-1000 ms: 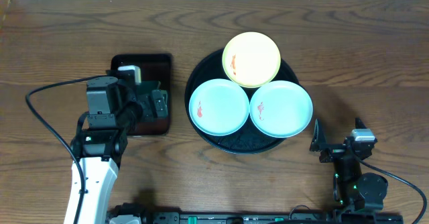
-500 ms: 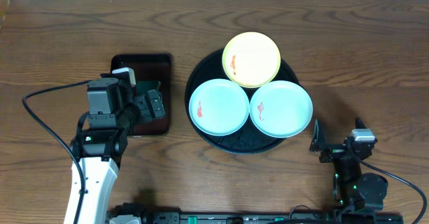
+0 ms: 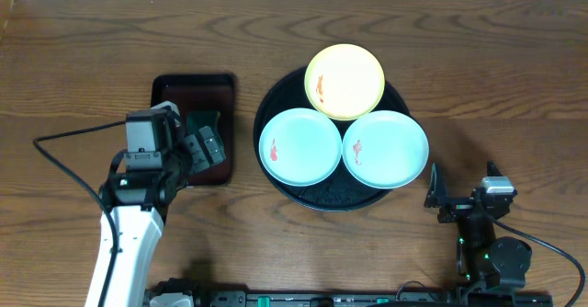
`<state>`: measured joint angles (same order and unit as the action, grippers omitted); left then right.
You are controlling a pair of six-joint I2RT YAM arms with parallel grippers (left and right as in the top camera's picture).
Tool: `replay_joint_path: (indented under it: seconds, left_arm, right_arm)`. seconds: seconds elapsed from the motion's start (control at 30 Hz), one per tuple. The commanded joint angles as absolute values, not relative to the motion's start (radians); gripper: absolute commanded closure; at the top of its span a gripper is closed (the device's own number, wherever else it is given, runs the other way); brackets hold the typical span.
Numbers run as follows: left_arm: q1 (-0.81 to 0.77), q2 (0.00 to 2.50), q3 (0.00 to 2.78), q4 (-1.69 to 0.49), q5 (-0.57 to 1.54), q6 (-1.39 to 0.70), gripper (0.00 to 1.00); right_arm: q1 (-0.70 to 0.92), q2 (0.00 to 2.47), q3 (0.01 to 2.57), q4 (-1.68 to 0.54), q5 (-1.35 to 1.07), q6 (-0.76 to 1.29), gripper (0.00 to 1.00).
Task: Clean dirty plates on tray and stack at the side
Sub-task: 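Move the left gripper over the green sponge on the dark tray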
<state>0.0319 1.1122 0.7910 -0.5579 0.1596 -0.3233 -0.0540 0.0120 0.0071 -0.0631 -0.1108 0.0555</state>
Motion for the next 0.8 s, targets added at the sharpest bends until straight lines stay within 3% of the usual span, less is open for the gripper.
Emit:
replay_joint_path:
  seconds: [0.0, 0.6, 0.77]
  left_arm:
    - [0.034, 1.164, 0.82, -0.56, 0.13, -0.388, 0.0]
    - [0.034, 1.208, 0.828, -0.562, 0.175, -0.388, 0.0]
    - [0.034, 1.271, 0.99, -0.736, 0.175, -0.345, 0.0]
  right_arm:
    - [-0.063, 0.007, 0.006, -0.067, -0.105, 0.044, 0.01]
    - [-0.063, 0.007, 0.006, -0.067, -0.105, 0.044, 0.01]
    - [-0.063, 0.007, 0.006, -0.067, -0.105, 0.044, 0.01]
